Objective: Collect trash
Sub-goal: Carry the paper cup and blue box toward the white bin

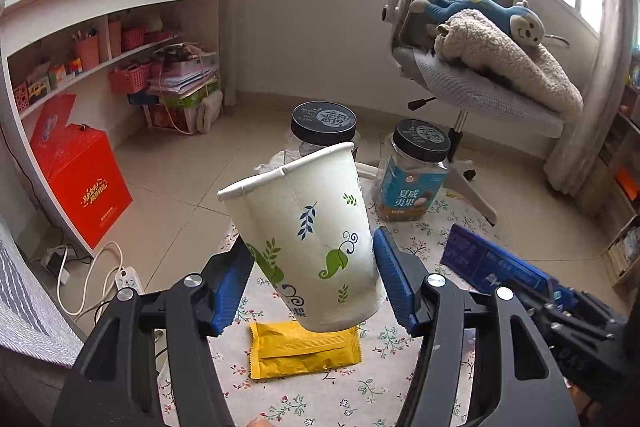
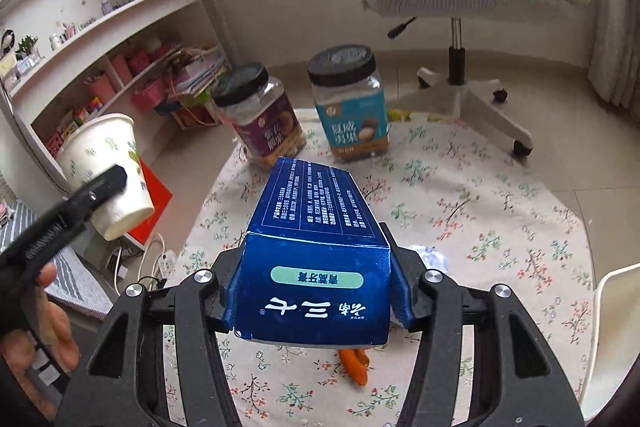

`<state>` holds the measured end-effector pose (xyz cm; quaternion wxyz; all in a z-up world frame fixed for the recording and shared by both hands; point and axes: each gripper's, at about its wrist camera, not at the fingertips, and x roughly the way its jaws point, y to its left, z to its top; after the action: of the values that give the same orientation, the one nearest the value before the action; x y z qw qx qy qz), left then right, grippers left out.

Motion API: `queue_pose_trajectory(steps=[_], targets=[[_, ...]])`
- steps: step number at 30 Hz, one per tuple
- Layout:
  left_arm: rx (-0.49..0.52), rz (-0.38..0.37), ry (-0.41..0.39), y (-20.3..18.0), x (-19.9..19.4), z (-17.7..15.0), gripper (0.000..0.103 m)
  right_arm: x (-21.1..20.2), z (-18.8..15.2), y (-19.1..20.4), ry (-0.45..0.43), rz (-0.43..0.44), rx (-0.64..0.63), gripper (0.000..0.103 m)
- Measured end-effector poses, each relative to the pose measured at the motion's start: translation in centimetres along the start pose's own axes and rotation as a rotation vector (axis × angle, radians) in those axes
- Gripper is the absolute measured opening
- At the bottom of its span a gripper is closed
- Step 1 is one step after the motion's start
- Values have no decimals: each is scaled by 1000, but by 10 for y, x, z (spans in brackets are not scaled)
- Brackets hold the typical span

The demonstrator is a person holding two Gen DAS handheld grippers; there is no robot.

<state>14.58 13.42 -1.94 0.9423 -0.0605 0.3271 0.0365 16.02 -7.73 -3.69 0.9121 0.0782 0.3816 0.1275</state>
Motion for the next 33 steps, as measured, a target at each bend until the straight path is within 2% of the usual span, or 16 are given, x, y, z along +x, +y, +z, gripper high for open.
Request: queue_pose_trajectory(steps=[4,10,15,33], targets=[[19,-7,4,-13,0,-9,60,-25,-3,-17,-68,-23,-12,53],[73,-16,-3,-40,1,-21,60,-40,-15,-47,-117,-75,6,53],[120,-39,-18,-65,-2,-29,60,-43,-24,-69,-108,-86,61,53],[234,-124,-58,-138,-18,-44,61,-88,-34,-106,-171,-151,102,53]])
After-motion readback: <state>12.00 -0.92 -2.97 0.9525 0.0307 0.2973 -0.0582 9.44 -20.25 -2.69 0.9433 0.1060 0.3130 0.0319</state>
